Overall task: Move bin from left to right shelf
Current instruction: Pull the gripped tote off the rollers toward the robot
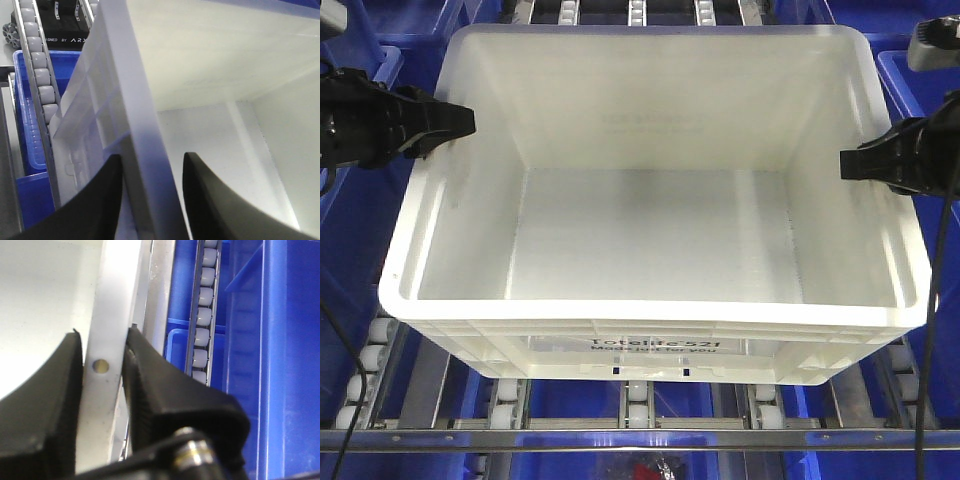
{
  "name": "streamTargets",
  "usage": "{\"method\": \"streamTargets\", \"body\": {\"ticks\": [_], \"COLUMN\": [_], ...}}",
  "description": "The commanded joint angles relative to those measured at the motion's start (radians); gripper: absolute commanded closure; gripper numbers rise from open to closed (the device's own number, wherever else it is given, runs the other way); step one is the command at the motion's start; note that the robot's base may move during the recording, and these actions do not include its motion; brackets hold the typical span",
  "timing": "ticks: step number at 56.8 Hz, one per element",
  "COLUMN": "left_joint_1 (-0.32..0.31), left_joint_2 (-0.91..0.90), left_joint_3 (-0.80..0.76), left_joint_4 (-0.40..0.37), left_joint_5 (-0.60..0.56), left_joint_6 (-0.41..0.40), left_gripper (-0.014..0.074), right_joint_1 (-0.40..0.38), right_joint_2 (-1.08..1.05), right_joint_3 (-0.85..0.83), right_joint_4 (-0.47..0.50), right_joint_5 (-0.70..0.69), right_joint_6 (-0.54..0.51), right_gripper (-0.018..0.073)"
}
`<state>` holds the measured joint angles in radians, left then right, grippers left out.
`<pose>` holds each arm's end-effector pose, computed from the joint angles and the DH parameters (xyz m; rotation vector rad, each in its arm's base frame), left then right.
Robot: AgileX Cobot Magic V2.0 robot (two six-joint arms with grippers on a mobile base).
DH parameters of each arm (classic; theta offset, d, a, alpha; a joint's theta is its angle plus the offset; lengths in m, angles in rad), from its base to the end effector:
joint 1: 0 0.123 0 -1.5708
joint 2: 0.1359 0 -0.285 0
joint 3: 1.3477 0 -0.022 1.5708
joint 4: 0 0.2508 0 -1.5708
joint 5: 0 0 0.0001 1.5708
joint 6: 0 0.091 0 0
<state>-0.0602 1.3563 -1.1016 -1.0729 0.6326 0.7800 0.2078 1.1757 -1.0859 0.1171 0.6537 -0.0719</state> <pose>0.2932 -0.0651 0.3494 0.1968 2.0636 -0.7234 0.2431 0.0579 0.3646 -0.2467 2.2159 0.2046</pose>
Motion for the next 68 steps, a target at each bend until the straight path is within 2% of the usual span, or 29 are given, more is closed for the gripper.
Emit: {"method": "streamTargets", "body": {"ticks": [1, 19, 68], "left_joint_1": [-0.042, -0.042, -0.042], "left_joint_2": [-0.048, -0.048, -0.048], "left_joint_3": [-0.047, -0.047, -0.047], "left_joint_4": [-0.162, -0.163, -0.163], "left_joint_5": [0.21, 0.221, 0.229], "left_joint_6": [0.018, -0.002, -0.005], "left_gripper": [0.06, 0.06, 0.06], "right_joint_1": [0.023, 0.023, 0.023], "right_joint_2": [-0.03, -0.038, -0.041], "right_joint_3": [-0.047, -0.047, -0.047], "right_joint_4": [0.165, 0.228, 0.226], "right_joint_5": [-0.151, -0.147, -0.151], "right_joint_6": [-0.045, -0.077, -0.078], "right_gripper": [0.0564, 0.0564, 0.0564]}}
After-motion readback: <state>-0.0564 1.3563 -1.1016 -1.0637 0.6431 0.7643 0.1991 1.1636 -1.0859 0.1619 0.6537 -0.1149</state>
